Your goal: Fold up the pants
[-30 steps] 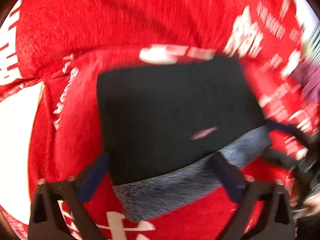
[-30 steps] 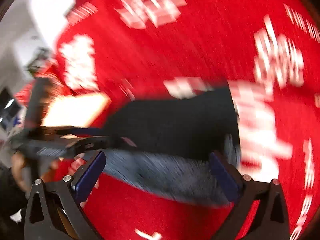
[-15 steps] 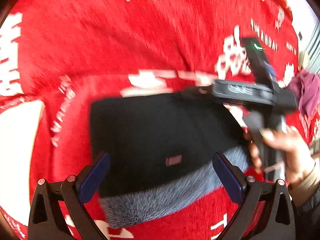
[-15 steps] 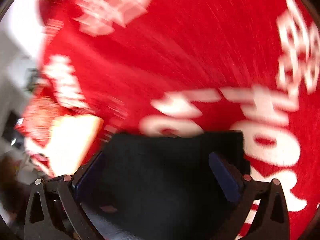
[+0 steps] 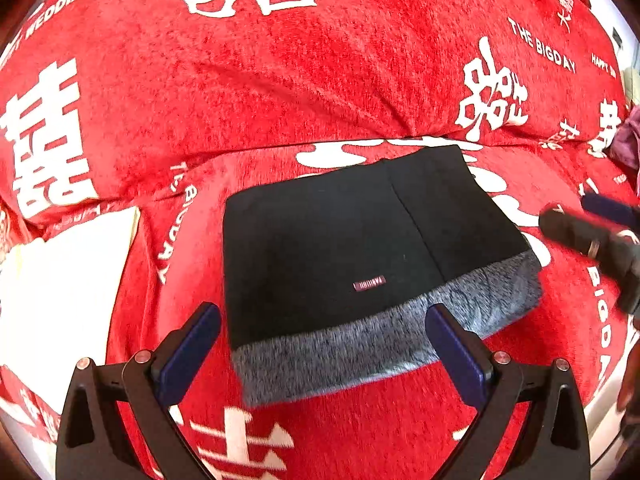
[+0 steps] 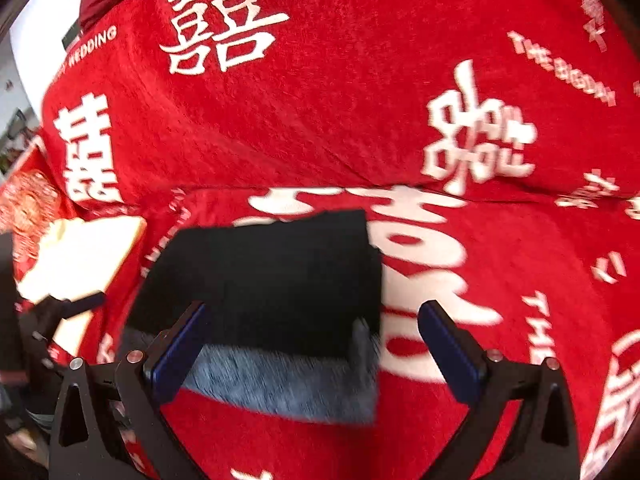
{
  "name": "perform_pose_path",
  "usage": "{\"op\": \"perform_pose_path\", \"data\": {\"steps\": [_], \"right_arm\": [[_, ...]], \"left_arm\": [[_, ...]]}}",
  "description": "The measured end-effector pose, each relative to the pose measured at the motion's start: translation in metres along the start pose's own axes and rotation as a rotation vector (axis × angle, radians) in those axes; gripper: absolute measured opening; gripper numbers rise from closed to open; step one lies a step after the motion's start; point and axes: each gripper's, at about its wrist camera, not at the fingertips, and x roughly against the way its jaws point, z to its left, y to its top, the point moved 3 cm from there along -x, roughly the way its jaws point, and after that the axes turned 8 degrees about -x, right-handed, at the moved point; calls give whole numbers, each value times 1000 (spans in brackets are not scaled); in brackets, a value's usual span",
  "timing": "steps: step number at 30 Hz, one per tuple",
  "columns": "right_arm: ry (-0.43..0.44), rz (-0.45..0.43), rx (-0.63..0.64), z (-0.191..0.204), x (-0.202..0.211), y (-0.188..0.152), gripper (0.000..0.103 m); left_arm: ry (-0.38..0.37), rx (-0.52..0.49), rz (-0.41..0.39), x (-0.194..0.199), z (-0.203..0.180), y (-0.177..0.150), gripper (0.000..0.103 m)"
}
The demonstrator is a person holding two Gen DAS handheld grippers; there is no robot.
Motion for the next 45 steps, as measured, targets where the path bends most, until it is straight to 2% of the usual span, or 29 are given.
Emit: {"op": "perform_pose_path", "data": {"steps": [3, 9, 11, 12, 16, 20, 29, 35, 45], "right_arm": [[-68, 38, 45, 7, 5, -15, 103], [-123, 38, 64, 11, 12, -30, 103], [-159, 35, 52, 9, 13, -35, 103], [-149, 50, 56, 11, 11, -40, 103], [-190, 99, 149, 28, -4, -62, 103], [-142, 118, 135, 40, -11, -74, 103], [-169, 79, 172, 48, -4, -66, 103], [-148, 94, 155, 46, -5, -71, 103], [-147, 60, 186, 48, 11, -75, 103]], "left_arm": [[-27, 35, -5, 8, 1, -6, 102], [-76, 147, -8, 11, 17, -25, 102], [-52, 167, -34, 12, 21, -35, 102], [-35, 166, -40, 13, 22, -39, 102], [22, 136, -26, 16, 22, -46, 102], [33, 135, -13, 21, 23, -47, 102], [49, 157, -43, 34, 24, -47, 102], [62, 168, -46, 42, 22, -52, 102], [61, 156, -59, 58, 8, -56, 102]]}}
